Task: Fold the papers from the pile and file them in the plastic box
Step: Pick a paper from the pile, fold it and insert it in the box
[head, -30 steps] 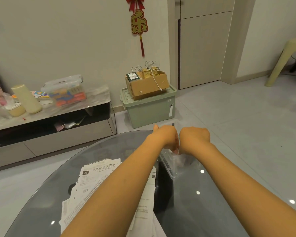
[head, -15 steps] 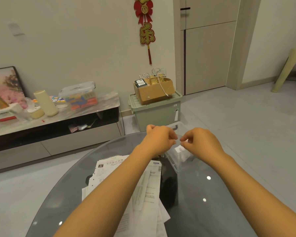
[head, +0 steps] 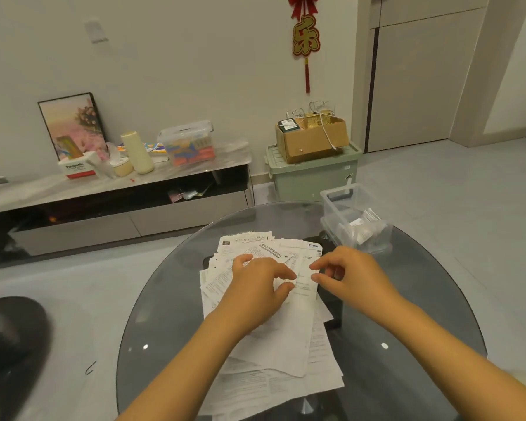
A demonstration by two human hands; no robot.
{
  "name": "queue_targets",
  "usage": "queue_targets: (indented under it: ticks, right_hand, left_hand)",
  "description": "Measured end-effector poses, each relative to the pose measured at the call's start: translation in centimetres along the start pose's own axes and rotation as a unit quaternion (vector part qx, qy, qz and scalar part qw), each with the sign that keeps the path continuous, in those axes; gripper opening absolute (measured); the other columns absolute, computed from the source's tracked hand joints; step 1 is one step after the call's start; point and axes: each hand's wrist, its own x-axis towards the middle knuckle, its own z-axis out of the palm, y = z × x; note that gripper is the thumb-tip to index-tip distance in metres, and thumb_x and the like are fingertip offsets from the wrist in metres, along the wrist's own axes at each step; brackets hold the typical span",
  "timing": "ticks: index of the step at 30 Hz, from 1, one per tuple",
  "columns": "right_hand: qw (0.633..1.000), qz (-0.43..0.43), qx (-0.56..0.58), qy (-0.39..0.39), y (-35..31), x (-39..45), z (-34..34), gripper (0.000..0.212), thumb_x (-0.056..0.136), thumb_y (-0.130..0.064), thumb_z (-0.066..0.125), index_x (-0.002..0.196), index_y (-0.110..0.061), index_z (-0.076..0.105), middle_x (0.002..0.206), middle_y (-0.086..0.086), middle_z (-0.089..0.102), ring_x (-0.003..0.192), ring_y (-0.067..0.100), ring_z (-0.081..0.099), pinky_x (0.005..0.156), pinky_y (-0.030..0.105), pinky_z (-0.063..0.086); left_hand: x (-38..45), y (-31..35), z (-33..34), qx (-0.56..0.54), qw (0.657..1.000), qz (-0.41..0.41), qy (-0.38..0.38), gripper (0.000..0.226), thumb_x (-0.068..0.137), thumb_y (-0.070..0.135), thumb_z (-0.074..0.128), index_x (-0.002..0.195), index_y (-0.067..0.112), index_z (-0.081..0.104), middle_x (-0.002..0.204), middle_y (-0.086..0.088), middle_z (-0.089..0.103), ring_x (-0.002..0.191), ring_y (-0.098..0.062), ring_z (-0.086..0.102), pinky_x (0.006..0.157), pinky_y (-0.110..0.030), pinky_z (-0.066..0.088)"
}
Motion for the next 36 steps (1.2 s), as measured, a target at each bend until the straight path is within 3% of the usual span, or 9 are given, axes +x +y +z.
queue_targets:
  ticks: [4,7,10,13,16,22,26,31,36]
  right_hand:
    - [0.999,-0.003,-0.007,-0.033,0.3,-0.6,2.3,0.017,0.083,-0.032,0.067,0.100,-0.031,0.068,0.075,-0.015,0.052,0.072,-0.001,0.048,0.070,0.017,0.041]
    - [0.998,-0.006,-0.012,-0.056,0.4,-0.7,3.5,0.020,0.084,-0.034,0.066,0.104,-0.032,0.066,0.080,-0.017,0.051,0.074,-0.001,0.047,0.073,0.020,0.044]
    - [0.997,-0.012,-0.019,-0.070,0.3,-0.6,4.0,0.023,0.084,-0.035,0.065,0.107,-0.031,0.065,0.083,-0.019,0.050,0.075,-0.002,0.045,0.074,0.020,0.043]
    - [0.995,-0.016,-0.030,-0.093,0.4,-0.7,4.4,0.028,0.085,-0.037,0.064,0.112,-0.031,0.063,0.093,-0.017,0.053,0.082,0.001,0.047,0.079,0.020,0.044]
    - [0.994,-0.015,-0.038,-0.101,0.6,-0.6,4.8,0.031,0.085,-0.039,0.062,0.116,-0.033,0.061,0.103,-0.015,0.055,0.092,0.002,0.048,0.084,0.021,0.046]
    - [0.994,-0.038,-0.024,-0.095,0.8,-0.2,5.2,0.035,0.083,-0.042,0.064,0.118,-0.039,0.059,0.106,-0.020,0.051,0.098,-0.001,0.045,0.087,0.019,0.042]
    - [0.993,-0.053,-0.011,-0.100,0.8,-0.3,5.5,0.034,0.081,-0.044,0.065,0.114,-0.043,0.060,0.103,-0.025,0.047,0.096,-0.003,0.043,0.084,0.016,0.040]
    - [0.992,-0.063,-0.007,-0.108,1.0,-0.5,5.8,0.032,0.081,-0.044,0.065,0.113,-0.042,0.062,0.106,-0.021,0.050,0.100,-0.001,0.045,0.087,0.021,0.042]
    - [0.991,-0.085,-0.004,-0.107,0.9,-0.7,6.0,0.029,0.080,-0.045,0.066,0.109,-0.043,0.064,0.106,-0.023,0.050,0.103,-0.002,0.045,0.089,0.021,0.042]
  left_hand:
    - [-2.3,-2.7,1.2,0.030,0.999,-0.026,0.000,0.034,0.093,0.041,0.051,0.126,0.034,0.054,0.130,0.013,0.049,0.127,-0.011,0.038,0.112,-0.030,0.012]
    - [-3.6,-4.2,1.9,0.051,0.993,-0.082,-0.063,0.065,0.090,0.049,0.051,0.146,0.029,0.025,0.152,0.001,0.020,0.142,-0.021,0.013,0.115,-0.033,0.006]
    - [-4.1,-5.0,2.0,0.074,0.984,-0.105,-0.122,0.086,0.089,0.053,0.051,0.150,0.027,-0.002,0.158,-0.005,-0.015,0.145,-0.023,-0.016,0.119,-0.040,-0.003]
    - [-4.0,-5.9,2.2,0.070,0.982,-0.116,-0.132,0.094,0.087,0.056,0.051,0.149,0.026,-0.013,0.155,-0.006,-0.024,0.142,-0.022,-0.025,0.119,-0.039,-0.005]
    - [-3.4,-6.8,2.1,0.071,0.981,-0.125,-0.127,0.094,0.087,0.059,0.049,0.149,0.026,-0.013,0.157,-0.006,-0.018,0.144,-0.022,-0.018,0.118,-0.039,-0.004]
    - [-3.1,-6.8,2.5,0.124,0.987,-0.068,-0.073,0.066,0.091,0.052,0.046,0.146,0.028,0.019,0.143,0.007,0.034,0.133,-0.016,0.030,0.110,-0.033,0.014]
    - [-3.2,-6.3,2.7,0.120,0.991,-0.033,-0.038,0.048,0.093,0.045,0.047,0.137,0.031,0.037,0.132,0.010,0.045,0.124,-0.012,0.038,0.102,-0.027,0.017]
    - [-2.9,-6.2,2.6,0.098,0.992,-0.036,-0.070,0.034,0.092,0.038,0.054,0.122,0.023,0.055,0.123,0.008,0.055,0.118,-0.016,0.044,0.100,-0.026,0.024]
    - [-3.5,-6.0,2.3,0.039,0.996,-0.055,-0.065,0.033,0.089,0.037,0.060,0.120,0.026,0.060,0.112,0.004,0.063,0.114,-0.020,0.047,0.095,-0.026,0.038]
